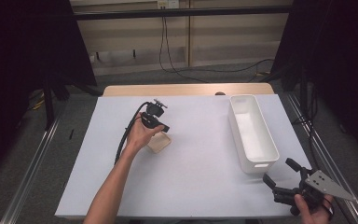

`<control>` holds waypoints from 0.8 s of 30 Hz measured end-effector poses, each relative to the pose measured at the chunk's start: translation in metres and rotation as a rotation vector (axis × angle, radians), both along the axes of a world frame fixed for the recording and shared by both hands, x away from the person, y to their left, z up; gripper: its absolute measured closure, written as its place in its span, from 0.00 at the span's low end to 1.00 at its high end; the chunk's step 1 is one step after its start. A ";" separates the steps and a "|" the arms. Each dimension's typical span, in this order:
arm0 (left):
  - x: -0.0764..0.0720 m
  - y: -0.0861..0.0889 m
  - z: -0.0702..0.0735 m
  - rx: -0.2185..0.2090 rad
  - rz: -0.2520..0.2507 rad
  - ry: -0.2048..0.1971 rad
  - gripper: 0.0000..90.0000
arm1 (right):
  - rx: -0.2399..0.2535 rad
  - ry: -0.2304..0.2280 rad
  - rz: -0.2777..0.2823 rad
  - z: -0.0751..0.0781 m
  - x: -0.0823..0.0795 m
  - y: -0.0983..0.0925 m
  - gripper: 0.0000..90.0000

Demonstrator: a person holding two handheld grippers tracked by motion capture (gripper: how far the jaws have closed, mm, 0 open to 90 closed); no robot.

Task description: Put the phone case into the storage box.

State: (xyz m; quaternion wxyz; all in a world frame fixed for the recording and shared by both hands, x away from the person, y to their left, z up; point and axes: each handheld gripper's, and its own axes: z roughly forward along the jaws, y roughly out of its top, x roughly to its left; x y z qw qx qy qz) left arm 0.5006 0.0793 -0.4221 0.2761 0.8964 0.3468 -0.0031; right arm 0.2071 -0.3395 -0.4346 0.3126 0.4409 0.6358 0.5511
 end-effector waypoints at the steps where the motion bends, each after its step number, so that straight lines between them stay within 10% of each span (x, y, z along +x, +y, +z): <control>1: 0.000 -0.001 -0.001 -0.004 0.001 0.005 1.00 | 0.000 0.000 0.000 0.000 0.000 0.000 0.00; 24: -0.008 -0.014 -0.022 -0.006 -0.028 0.046 1.00 | -0.001 0.000 0.004 0.000 -0.001 0.000 0.00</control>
